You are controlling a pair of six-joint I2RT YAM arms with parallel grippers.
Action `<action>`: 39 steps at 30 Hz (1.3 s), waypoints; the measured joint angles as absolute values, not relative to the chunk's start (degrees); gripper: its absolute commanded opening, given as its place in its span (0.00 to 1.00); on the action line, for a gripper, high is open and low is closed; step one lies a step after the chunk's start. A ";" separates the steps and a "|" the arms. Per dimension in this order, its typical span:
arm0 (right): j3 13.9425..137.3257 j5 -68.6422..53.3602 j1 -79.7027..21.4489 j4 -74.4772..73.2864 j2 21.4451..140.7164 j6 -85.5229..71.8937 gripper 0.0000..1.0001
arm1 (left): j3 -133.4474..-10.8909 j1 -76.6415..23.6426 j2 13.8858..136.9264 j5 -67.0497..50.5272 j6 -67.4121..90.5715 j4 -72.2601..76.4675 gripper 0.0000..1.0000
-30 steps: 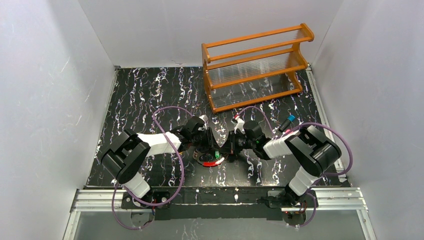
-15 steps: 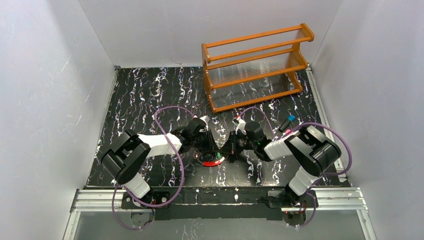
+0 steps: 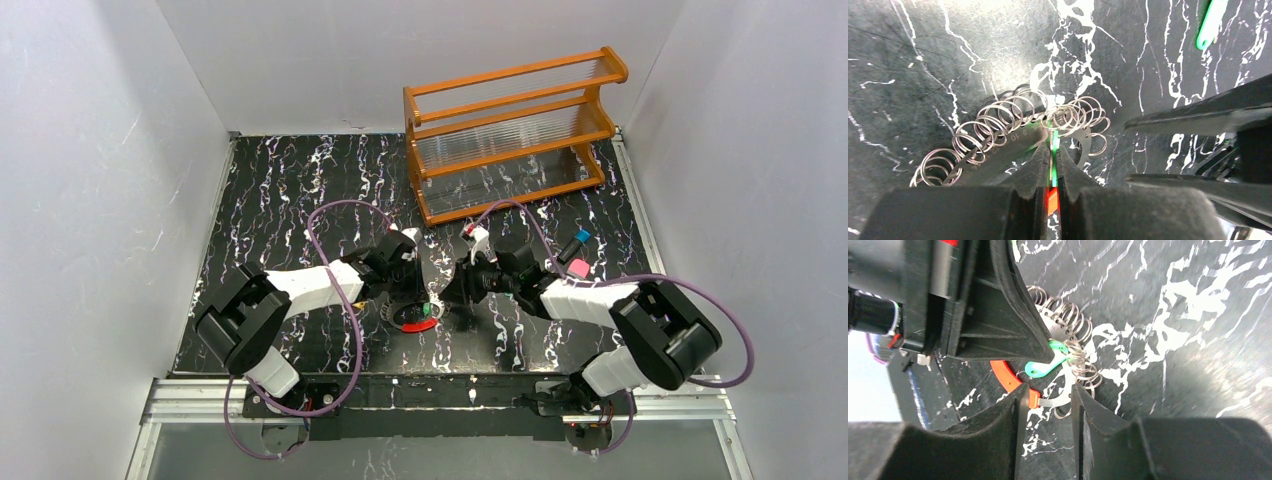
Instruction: Remove the keys from the keyring
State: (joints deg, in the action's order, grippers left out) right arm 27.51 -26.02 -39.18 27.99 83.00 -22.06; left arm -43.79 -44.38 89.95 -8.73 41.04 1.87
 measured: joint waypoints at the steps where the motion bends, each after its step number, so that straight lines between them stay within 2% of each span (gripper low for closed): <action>1: 28.23 -25.93 -39.18 26.85 82.21 -20.29 0.46 | -44.27 -44.38 89.76 -8.47 39.97 0.64 0.00; 10: 29.50 -28.53 -39.18 25.06 79.61 1.74 0.47 | -47.00 -44.38 88.77 -7.90 33.45 -6.11 0.00; 16: 29.21 -34.65 -39.22 31.83 85.14 13.61 0.48 | -47.00 -44.38 87.39 -7.88 31.77 -8.01 0.00; 26: 30.68 -42.74 -39.29 38.70 93.12 21.04 0.46 | -47.00 -44.38 86.32 -7.97 30.98 -8.36 0.00; 39: 35.97 -46.81 -39.29 38.72 98.24 25.89 0.37 | -47.00 -44.38 85.23 -8.16 30.63 -8.43 0.00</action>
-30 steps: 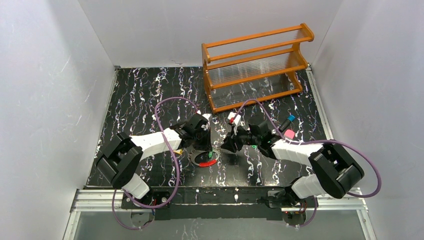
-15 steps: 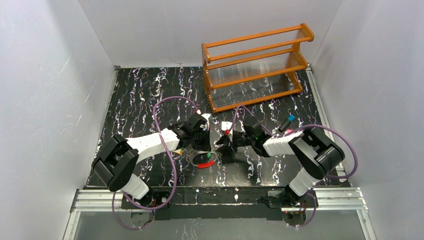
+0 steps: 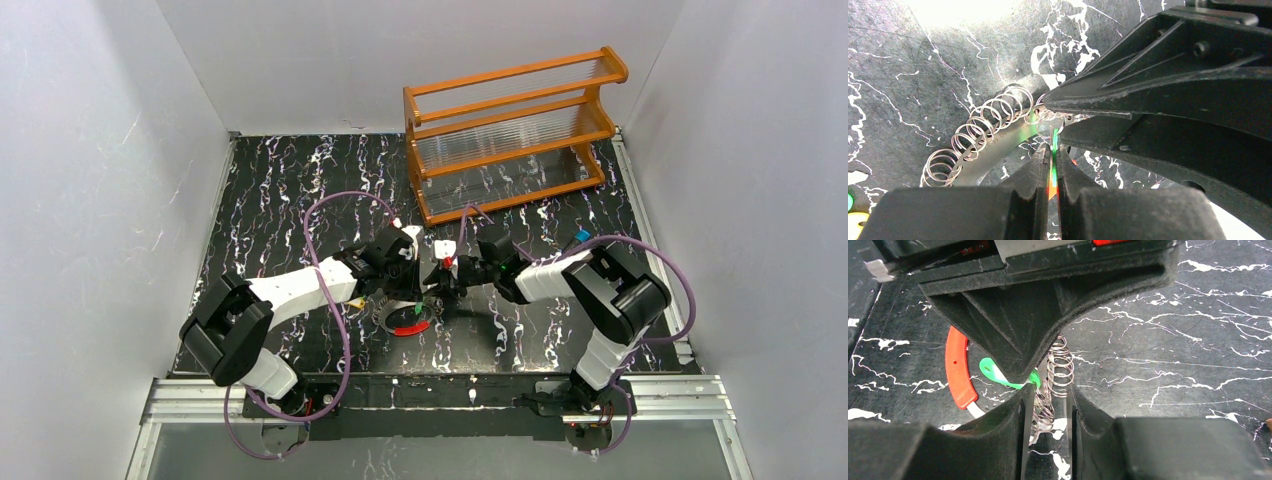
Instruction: Remove the keys from the keyring
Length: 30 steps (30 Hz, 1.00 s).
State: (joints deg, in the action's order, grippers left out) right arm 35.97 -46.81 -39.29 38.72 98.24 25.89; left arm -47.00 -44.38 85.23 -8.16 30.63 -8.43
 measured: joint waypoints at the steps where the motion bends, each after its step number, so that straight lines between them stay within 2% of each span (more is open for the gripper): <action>1: 36.14 -46.96 -39.29 38.68 98.54 26.06 0.36 | -47.00 -44.38 85.23 -8.19 30.63 -8.43 0.00; 6: 36.34 -47.35 -39.29 38.28 99.98 26.92 0.27 | -47.00 -44.38 85.23 -8.16 30.61 -8.64 0.00; 11: 36.34 -47.24 -39.29 37.36 100.42 27.49 0.03 | -47.00 -44.38 85.17 -8.05 30.61 -9.45 0.00; 20: 35.03 -46.70 -39.44 38.22 98.65 26.83 0.01 | -46.98 -44.29 83.29 -6.74 31.14 -10.72 0.00; 30: 29.45 -46.41 -38.46 45.80 91.61 21.26 0.01 | -46.50 -43.64 77.84 -7.60 33.15 -10.96 0.00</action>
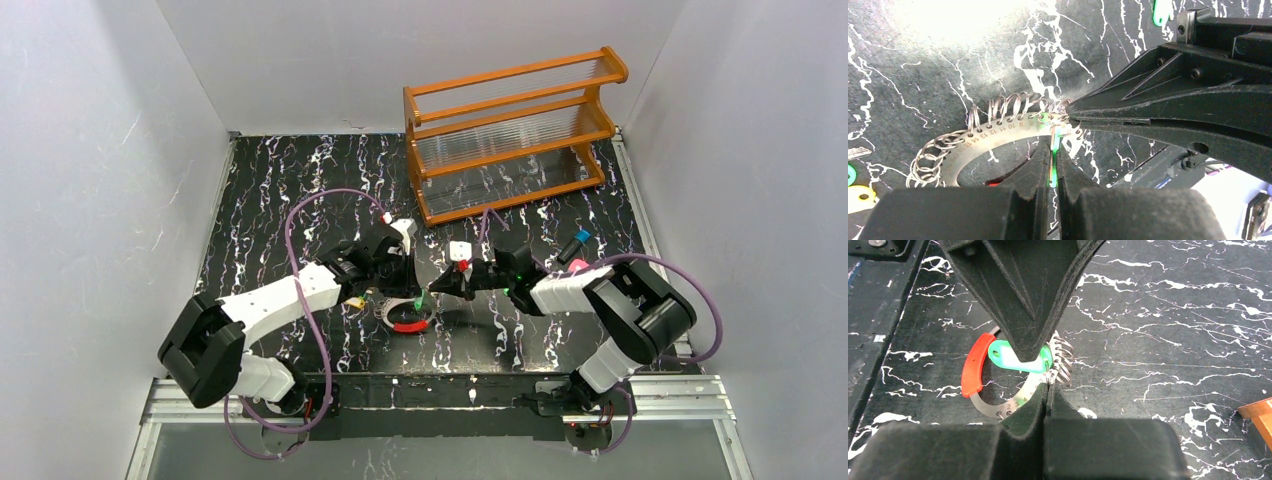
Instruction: Remove the keys from the keyring
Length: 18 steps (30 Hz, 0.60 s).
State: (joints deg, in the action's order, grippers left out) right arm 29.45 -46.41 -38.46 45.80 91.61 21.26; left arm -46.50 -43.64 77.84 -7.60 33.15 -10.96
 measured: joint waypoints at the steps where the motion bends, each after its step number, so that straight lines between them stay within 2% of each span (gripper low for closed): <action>1: 29.06 -46.30 -38.37 46.13 90.87 20.93 0.01 | -46.50 -43.62 77.52 -7.99 33.26 -10.96 0.00; 6: 28.47 -45.98 -38.26 44.66 87.59 20.14 0.01 | -46.65 -43.62 76.18 -9.37 33.30 -11.05 0.00; 9: 28.47 -45.76 -38.24 43.64 86.43 19.90 0.12 | -47.35 -43.59 75.99 -10.04 32.80 -11.64 0.00; 13: 28.47 -45.32 -38.20 43.70 86.30 18.17 0.33 | -49.32 -43.55 76.01 -10.87 30.85 -14.26 0.00; 18: 27.55 -43.72 -37.82 46.41 86.30 15.33 0.40 | -53.93 -43.22 76.31 -11.64 27.24 -18.44 0.00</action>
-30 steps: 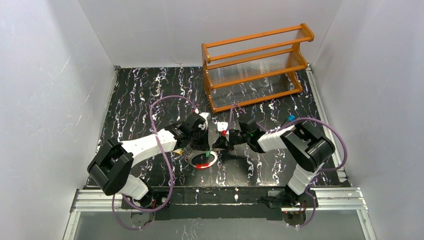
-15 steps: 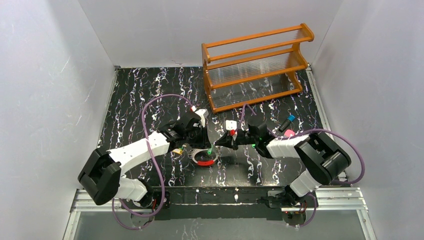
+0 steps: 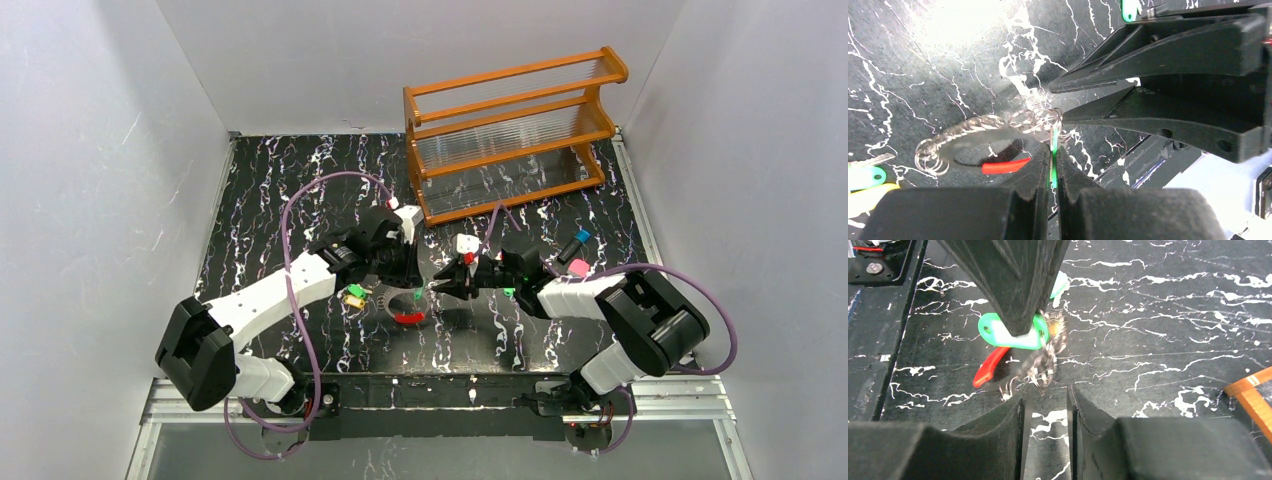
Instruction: Remove the keys from the keyring
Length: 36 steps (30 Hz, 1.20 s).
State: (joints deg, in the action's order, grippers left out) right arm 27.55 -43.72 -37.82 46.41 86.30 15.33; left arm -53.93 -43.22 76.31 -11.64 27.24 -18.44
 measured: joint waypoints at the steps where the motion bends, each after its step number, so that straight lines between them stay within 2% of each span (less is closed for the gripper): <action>1: 27.24 -43.46 -37.82 46.85 86.30 14.83 0.40 | -54.74 -43.20 76.40 -11.70 26.50 -19.09 0.00; 20: 25.98 -39.35 -37.91 48.66 79.44 4.49 0.46 | -60.07 -43.18 77.41 -12.03 19.29 -27.11 0.00; 36: 25.65 -37.69 -40.27 55.70 87.00 -2.24 0.38 | -60.07 -43.18 77.58 -12.19 19.51 -27.00 0.00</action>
State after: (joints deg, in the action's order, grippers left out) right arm 25.65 -37.69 -40.27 55.70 87.00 -2.24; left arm -60.07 -43.18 77.58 -12.19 19.51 -27.00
